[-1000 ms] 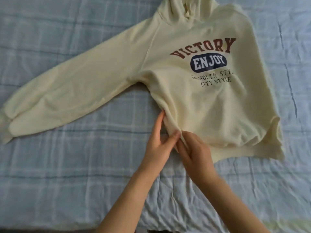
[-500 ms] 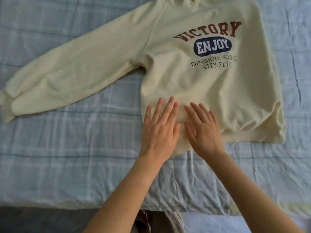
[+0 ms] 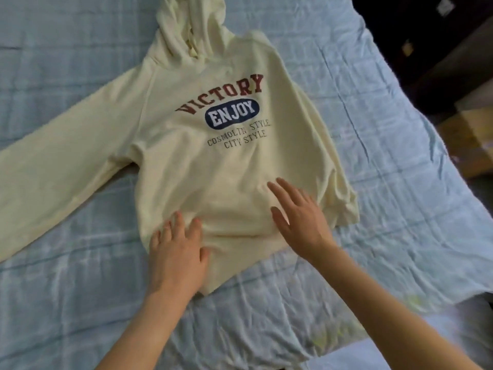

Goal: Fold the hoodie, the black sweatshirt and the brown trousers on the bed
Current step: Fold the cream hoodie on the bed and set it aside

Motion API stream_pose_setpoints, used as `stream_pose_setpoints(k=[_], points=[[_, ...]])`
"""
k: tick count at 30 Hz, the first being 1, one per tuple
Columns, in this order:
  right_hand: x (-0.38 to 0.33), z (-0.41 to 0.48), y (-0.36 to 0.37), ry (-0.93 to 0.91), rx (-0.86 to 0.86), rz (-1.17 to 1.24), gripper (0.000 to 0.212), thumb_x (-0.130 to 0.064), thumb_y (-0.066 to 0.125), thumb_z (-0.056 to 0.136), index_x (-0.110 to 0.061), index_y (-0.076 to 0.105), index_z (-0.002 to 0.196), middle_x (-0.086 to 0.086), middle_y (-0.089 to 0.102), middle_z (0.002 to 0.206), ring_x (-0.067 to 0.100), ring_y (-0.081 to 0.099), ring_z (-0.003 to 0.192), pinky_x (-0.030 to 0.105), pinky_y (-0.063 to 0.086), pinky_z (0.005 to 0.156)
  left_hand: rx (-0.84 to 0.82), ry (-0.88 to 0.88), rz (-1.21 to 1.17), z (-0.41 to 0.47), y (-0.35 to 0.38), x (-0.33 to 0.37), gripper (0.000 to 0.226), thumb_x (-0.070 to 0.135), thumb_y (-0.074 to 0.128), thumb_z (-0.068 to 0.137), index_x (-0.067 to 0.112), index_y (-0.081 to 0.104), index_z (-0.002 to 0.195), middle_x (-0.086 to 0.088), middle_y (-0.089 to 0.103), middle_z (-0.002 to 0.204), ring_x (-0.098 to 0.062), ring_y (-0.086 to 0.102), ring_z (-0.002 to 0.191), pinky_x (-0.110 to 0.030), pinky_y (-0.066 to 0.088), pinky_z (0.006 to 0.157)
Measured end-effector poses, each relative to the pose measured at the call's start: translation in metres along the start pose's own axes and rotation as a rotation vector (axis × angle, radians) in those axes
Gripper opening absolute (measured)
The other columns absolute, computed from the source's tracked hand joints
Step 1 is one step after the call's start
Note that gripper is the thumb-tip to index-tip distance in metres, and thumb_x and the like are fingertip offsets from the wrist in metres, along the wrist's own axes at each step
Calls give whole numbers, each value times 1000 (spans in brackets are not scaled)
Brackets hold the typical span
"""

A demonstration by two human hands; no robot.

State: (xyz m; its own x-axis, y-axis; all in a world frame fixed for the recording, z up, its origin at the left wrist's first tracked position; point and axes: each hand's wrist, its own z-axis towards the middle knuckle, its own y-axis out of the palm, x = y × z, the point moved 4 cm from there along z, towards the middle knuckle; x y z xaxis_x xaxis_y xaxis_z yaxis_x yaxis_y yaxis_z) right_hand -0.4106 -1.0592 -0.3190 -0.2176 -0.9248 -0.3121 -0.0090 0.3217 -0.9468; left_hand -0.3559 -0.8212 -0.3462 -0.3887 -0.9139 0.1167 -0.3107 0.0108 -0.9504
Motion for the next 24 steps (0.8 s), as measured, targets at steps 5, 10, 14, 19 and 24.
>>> stream_pose_setpoints(k=[5, 10, 14, 19, 24], points=[[116, 5, -43, 257, 235, 51, 44, -12, 53, 100, -14, 53, 144, 16, 48, 149, 41, 46, 127, 49, 39, 106, 366, 322, -191, 29, -34, 104, 55, 36, 50, 87, 8, 57, 134, -22, 51, 140, -43, 50, 125, -54, 43, 102], [165, 22, -24, 281, 29, 252, 55, -29, 65, 95, -25, 48, 147, 11, 52, 143, 35, 49, 119, 30, 30, 102, 218, 373, -429, 76, -8, 229, 67, 57, 45, 89, 32, 34, 151, -5, 30, 159, -32, 28, 145, -50, 23, 115], [168, 27, -24, 194, 74, 538, 55, -1, 69, 85, -18, 60, 137, -1, 60, 123, 7, 57, 107, -1, 32, 89, 191, 166, -537, 104, 21, 257, 58, 34, 49, 98, 24, 31, 152, -6, 28, 160, -29, 28, 146, -45, 22, 118], [177, 5, -61, 231, 80, 715, 53, 2, 69, 85, -22, 64, 133, -7, 63, 121, -9, 55, 103, 3, 38, 89, 168, 140, -682, 85, 9, 260, 69, -14, 36, 93, 20, 29, 152, 0, 26, 159, -20, 21, 149, -13, 11, 117], [182, -52, -61, 234, -14, 749, 54, -3, 71, 86, -32, 61, 131, -11, 62, 121, 2, 61, 109, 10, 43, 88, 67, 153, -547, 35, 12, 270, 78, -13, 34, 88, 26, 15, 153, 7, 6, 161, -20, 8, 151, -22, 0, 120]])
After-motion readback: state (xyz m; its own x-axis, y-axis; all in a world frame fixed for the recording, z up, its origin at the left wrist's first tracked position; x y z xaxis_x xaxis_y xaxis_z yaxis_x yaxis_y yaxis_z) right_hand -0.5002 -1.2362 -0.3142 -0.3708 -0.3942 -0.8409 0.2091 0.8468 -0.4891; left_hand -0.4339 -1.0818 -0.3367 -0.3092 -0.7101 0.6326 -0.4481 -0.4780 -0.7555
